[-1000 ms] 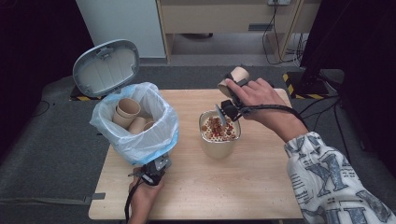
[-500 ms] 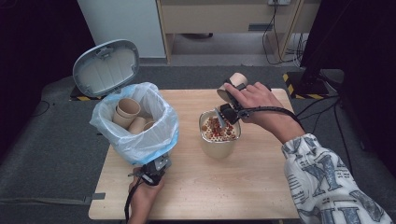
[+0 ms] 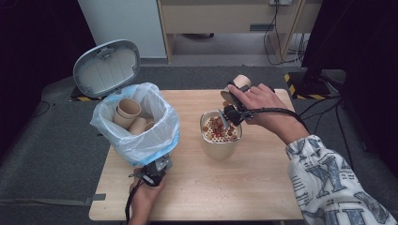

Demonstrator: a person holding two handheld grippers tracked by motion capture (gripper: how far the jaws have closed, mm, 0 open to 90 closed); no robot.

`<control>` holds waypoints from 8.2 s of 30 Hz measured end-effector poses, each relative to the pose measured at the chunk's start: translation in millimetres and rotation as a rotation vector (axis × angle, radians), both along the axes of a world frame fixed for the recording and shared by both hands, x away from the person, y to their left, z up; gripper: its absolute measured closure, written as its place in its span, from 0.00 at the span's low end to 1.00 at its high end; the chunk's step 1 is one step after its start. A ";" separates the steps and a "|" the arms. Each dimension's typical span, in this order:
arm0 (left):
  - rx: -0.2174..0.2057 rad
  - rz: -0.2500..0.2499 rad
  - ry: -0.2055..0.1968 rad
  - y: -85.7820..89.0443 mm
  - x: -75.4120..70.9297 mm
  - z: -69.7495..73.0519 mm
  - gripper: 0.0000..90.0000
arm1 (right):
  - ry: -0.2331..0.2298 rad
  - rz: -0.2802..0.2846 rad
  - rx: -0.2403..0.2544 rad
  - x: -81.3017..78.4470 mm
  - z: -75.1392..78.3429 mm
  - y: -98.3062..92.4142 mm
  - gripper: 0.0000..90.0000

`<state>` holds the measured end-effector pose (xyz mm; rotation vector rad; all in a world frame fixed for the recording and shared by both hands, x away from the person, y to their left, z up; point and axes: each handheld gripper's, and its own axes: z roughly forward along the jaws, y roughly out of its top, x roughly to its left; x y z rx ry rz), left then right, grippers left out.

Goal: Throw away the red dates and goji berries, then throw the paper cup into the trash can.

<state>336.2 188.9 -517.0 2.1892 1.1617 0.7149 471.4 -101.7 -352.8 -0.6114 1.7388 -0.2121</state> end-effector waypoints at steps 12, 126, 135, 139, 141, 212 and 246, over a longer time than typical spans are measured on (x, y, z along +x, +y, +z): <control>0.001 0.000 0.000 0.0 0.0 0.0 1.00 | 0.012 0.003 0.015 -0.7 -0.2 0.3 0.36; 0.016 -0.005 0.002 0.7 0.0 0.6 1.00 | 1.037 -0.220 1.361 23.8 12.4 -152.6 0.36; 0.015 -0.004 0.002 0.7 0.0 0.6 0.99 | 1.120 -0.234 1.389 24.6 14.2 -150.6 0.36; 0.016 -0.004 0.002 0.6 0.0 0.5 0.99 | 1.140 -0.243 1.396 24.2 16.2 -148.2 0.36; 0.017 -0.003 0.001 0.4 -0.1 0.5 0.99 | 1.144 -0.249 1.398 24.0 17.8 -146.5 0.36; 0.000 0.007 0.000 0.0 -0.5 -0.2 0.99 | 1.239 -0.221 1.338 14.3 64.3 -20.9 0.36; 0.001 0.005 0.001 0.0 -0.3 0.0 0.99 | 1.323 -0.140 1.292 7.3 80.1 103.4 0.35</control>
